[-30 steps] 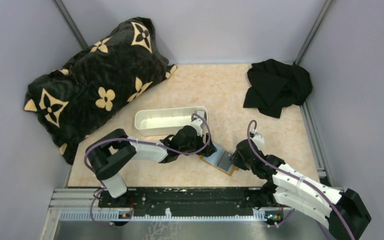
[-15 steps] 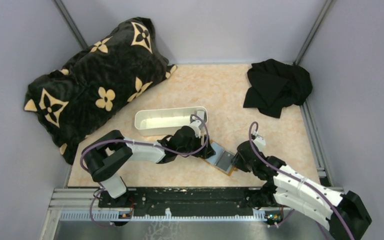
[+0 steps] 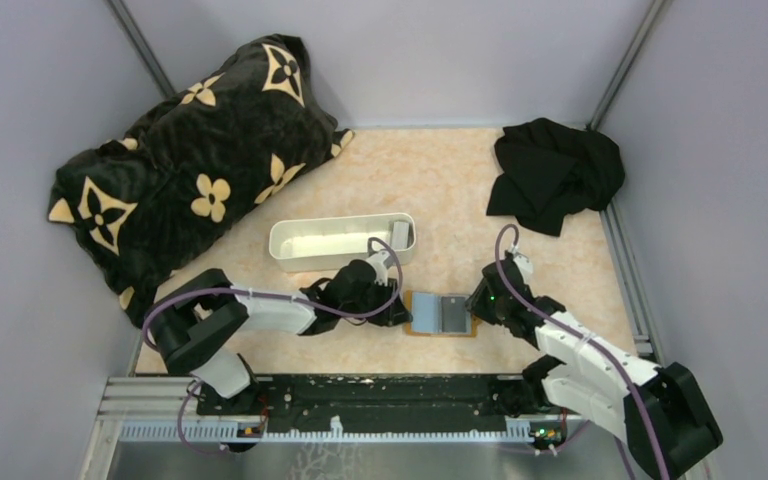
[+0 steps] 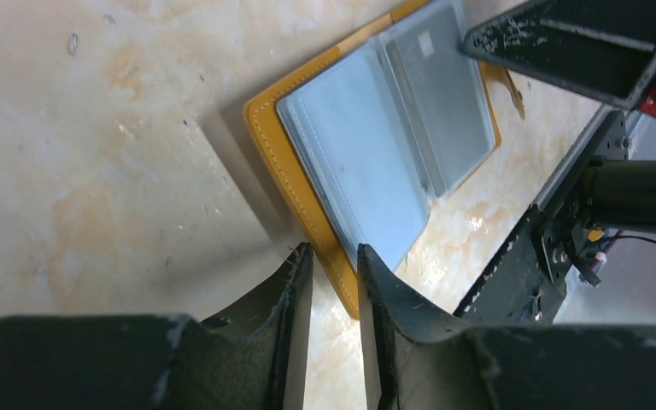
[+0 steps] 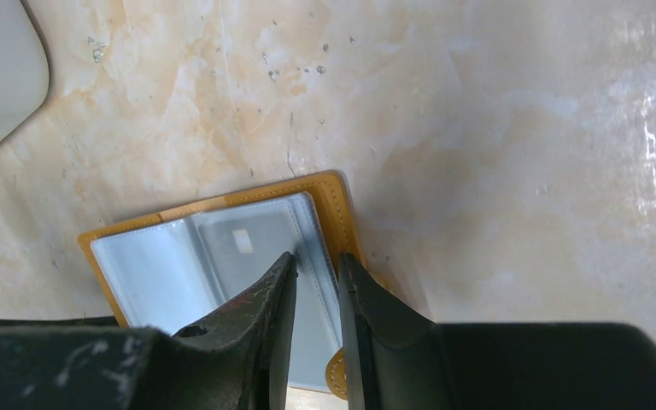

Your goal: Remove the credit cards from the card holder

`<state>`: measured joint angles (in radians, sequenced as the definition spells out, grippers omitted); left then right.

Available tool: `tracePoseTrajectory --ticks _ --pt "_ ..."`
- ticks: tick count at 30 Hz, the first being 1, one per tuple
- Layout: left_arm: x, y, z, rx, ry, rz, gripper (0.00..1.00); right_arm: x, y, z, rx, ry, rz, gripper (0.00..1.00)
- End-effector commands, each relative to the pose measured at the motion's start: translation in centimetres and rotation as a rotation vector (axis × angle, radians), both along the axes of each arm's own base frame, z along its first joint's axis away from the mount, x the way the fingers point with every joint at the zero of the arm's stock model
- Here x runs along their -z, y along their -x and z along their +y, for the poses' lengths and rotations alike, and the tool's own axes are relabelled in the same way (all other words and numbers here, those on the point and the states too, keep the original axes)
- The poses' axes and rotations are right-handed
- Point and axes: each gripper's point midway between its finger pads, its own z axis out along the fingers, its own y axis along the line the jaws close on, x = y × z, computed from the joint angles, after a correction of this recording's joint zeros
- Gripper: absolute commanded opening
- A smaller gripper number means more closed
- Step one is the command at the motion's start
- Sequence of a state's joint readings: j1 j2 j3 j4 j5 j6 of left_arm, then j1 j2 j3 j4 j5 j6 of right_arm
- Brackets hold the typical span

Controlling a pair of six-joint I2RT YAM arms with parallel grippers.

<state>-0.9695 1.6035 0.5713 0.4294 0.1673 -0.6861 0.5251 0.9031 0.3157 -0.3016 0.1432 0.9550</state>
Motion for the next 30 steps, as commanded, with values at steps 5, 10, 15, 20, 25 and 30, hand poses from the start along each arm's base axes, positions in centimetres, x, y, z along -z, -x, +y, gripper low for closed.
tracePoseTrajectory --ticks 5,10,15,20,25,30 --pt "-1.8 -1.5 1.4 -0.08 -0.026 -0.064 0.61 -2.5 -2.4 1.0 -0.086 0.009 -0.081 0.26" --pt "-4.2 -3.7 2.5 -0.124 -0.045 -0.147 0.71 -4.3 -2.8 1.0 -0.093 -0.002 -0.136 0.25" --pt "-6.7 -4.2 0.5 -0.064 0.015 -0.17 0.7 -5.3 -2.8 1.0 -0.11 0.009 -0.152 0.25" --pt "-7.6 -3.5 -2.8 0.026 0.13 -0.121 0.61 -4.9 -2.6 1.1 -0.118 0.001 -0.144 0.25" --pt "-6.7 -1.7 -5.0 0.12 0.231 0.002 0.64 -4.2 -2.2 1.5 -0.131 -0.022 -0.131 0.25" --pt "-4.3 -0.3 -5.5 0.154 0.251 0.113 0.7 -2.4 -1.7 1.7 -0.14 -0.026 -0.085 0.25"
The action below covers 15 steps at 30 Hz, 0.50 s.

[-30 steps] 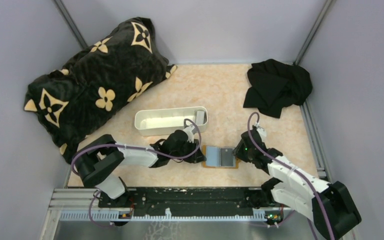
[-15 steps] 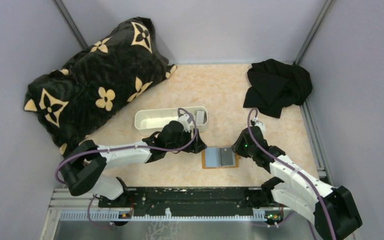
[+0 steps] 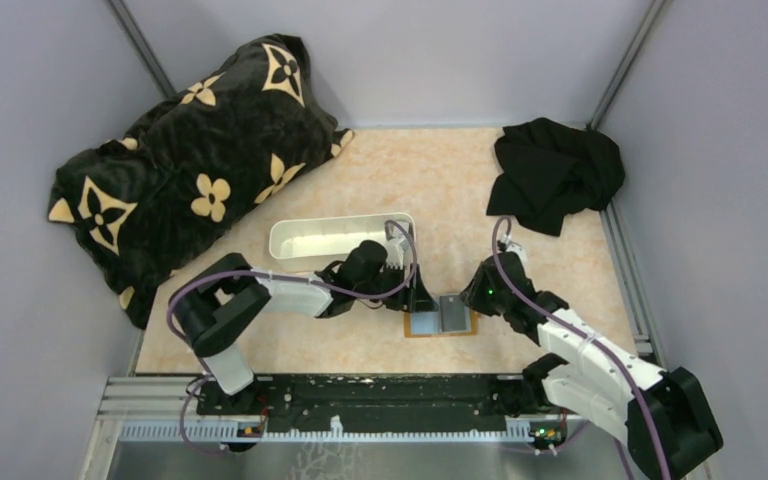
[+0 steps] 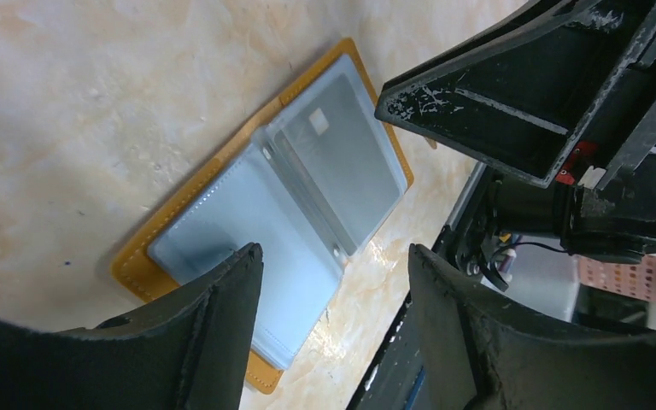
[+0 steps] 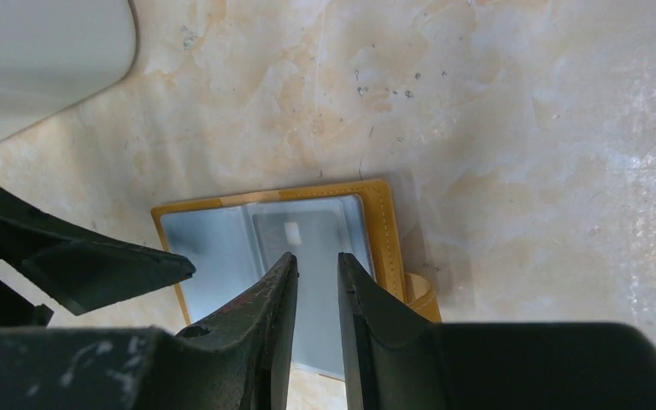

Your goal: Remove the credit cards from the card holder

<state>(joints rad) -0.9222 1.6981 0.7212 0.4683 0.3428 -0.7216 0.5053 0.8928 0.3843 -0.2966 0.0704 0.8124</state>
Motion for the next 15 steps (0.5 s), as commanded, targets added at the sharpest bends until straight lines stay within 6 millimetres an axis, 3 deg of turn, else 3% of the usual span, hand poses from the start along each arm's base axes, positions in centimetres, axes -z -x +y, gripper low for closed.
tracePoseTrajectory --ticks 1,15 --pt "-0.8 1.4 -1.6 0.077 0.114 0.079 0.7 0.7 -0.3 0.6 -0.009 -0.033 0.003 0.25" --pt "1.9 2.0 -3.1 0.097 0.139 0.201 0.7 3.9 1.8 0.7 -0.018 -0.075 0.072 0.25"
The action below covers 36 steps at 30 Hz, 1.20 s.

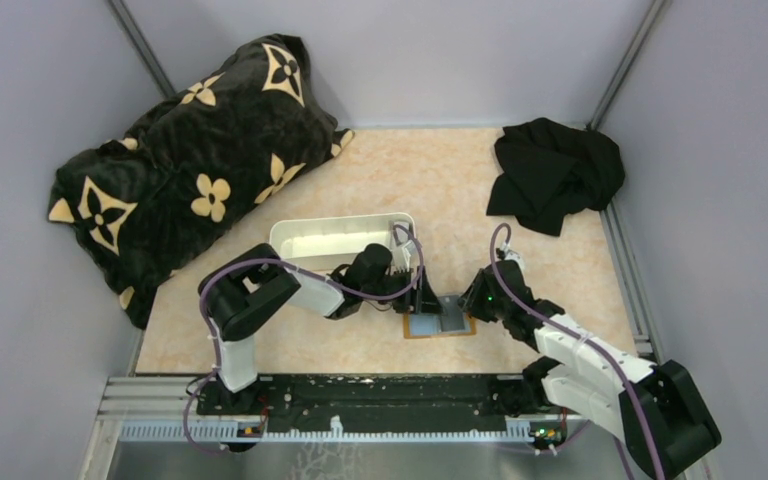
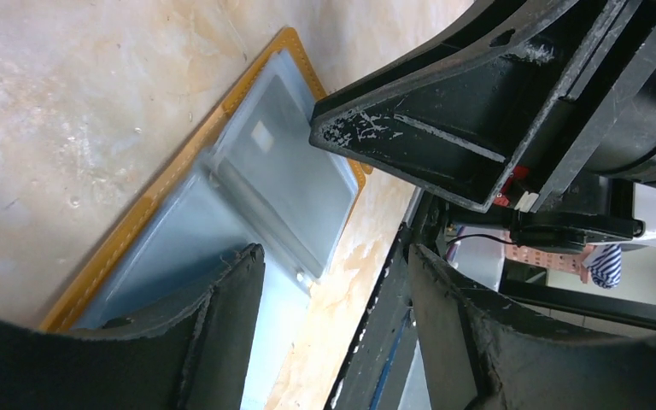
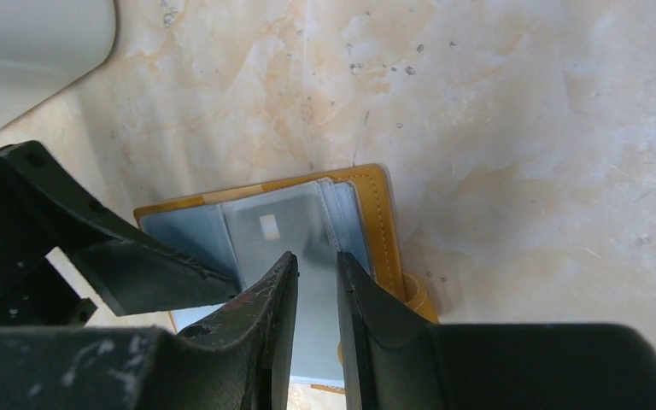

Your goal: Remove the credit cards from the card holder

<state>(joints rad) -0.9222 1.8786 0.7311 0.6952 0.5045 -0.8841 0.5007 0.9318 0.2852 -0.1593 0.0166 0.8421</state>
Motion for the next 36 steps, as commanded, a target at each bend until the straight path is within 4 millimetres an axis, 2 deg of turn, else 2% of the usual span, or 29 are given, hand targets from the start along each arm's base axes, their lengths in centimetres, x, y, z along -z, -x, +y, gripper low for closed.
tracePoseTrajectory --ticks 1,8,12,19,28,32,36 --pt "0.3 0.2 -0.9 0.023 0.024 0.033 0.7 1.6 1.2 0.2 -0.01 -0.029 0.05 0.25" --pt "0.9 0.1 -1.2 0.013 0.035 0.058 0.69 2.0 1.4 0.3 -0.015 -0.037 0.061 0.24" --pt "0.6 0.0 -1.5 0.007 0.055 0.057 0.68 2.1 1.7 0.4 -0.022 -0.041 0.067 0.25" --pt "-2.0 -0.2 -2.0 0.009 0.15 0.025 0.63 2.8 2.2 0.3 -0.021 -0.048 0.081 0.24" --pt "-3.3 -0.1 -2.1 0.013 0.201 0.023 0.62 3.4 2.6 0.2 -0.023 -0.044 0.096 0.25" --pt "-2.9 -0.3 -1.8 -0.005 0.197 0.033 0.6 3.6 2.7 0.1 -0.024 -0.039 0.098 0.24" --pt "-1.5 -0.6 -1.5 -0.033 0.179 0.08 0.57 3.5 3.1 0.2 -0.037 -0.051 0.1 0.24"
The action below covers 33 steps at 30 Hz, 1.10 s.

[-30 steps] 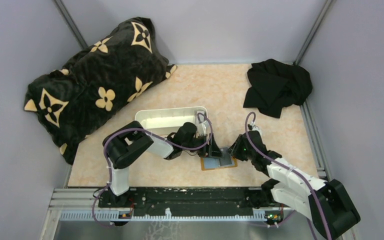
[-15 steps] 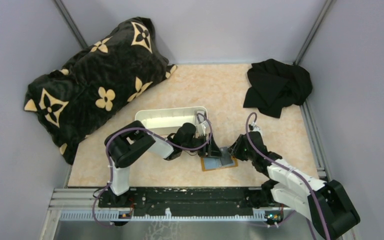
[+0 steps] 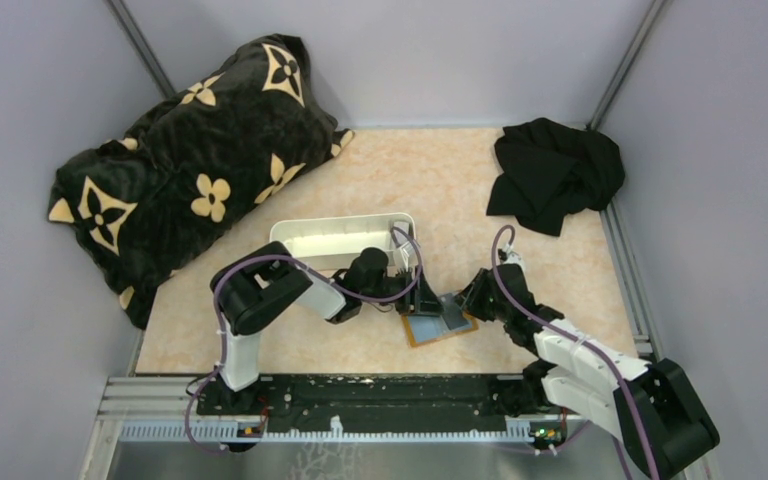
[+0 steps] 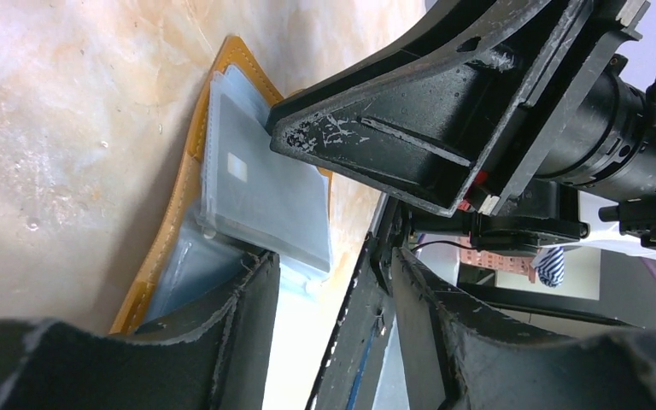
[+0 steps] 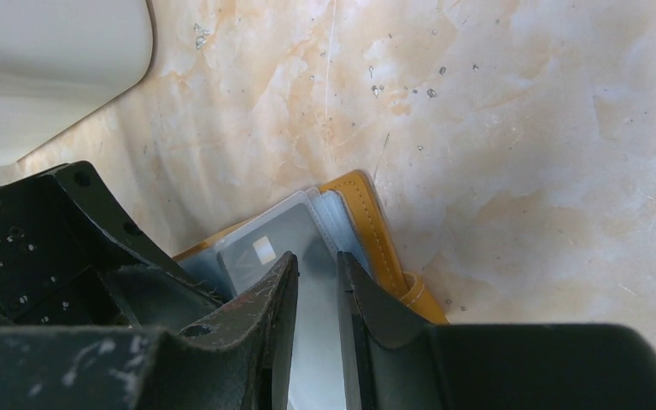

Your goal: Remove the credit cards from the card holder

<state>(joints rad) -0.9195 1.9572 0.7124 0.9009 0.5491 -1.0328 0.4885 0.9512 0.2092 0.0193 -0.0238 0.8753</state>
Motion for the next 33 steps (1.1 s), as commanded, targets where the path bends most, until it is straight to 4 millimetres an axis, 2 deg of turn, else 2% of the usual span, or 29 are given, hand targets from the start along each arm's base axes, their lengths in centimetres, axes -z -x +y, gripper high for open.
tracePoseTrajectory --ticks 1,5,11,16,18,25,32,33 --pt "-0.7 -0.9 -0.4 -0.031 0.071 0.002 0.56 3.1 3.8 -0.7 -0.049 0.031 0.147 0.24" --pt "0.2 -1.2 -0.4 -0.045 0.063 0.031 0.49 2.8 4.2 -0.9 -0.051 0.028 0.142 0.25" --pt "1.9 -1.4 -0.2 -0.067 0.025 0.054 0.33 2.5 4.6 -1.1 -0.046 0.019 0.136 0.24" --pt "2.7 -1.5 -0.1 -0.076 0.003 0.071 0.14 2.7 4.8 -1.1 -0.047 0.019 0.145 0.24" --pt "3.0 -1.5 0.0 -0.076 -0.003 0.075 0.01 2.6 4.8 -1.1 -0.049 0.019 0.142 0.24" --pt "3.6 -1.4 0.8 -0.09 -0.029 0.092 0.0 2.6 4.6 -1.3 -0.045 0.037 0.138 0.24" --pt "5.6 -0.5 2.7 -0.097 -0.126 0.143 0.0 2.1 4.0 -1.7 -0.054 0.078 0.111 0.24" --pt "6.0 -0.3 2.9 -0.097 -0.143 0.155 0.05 1.9 3.9 -1.7 -0.057 0.085 0.108 0.24"
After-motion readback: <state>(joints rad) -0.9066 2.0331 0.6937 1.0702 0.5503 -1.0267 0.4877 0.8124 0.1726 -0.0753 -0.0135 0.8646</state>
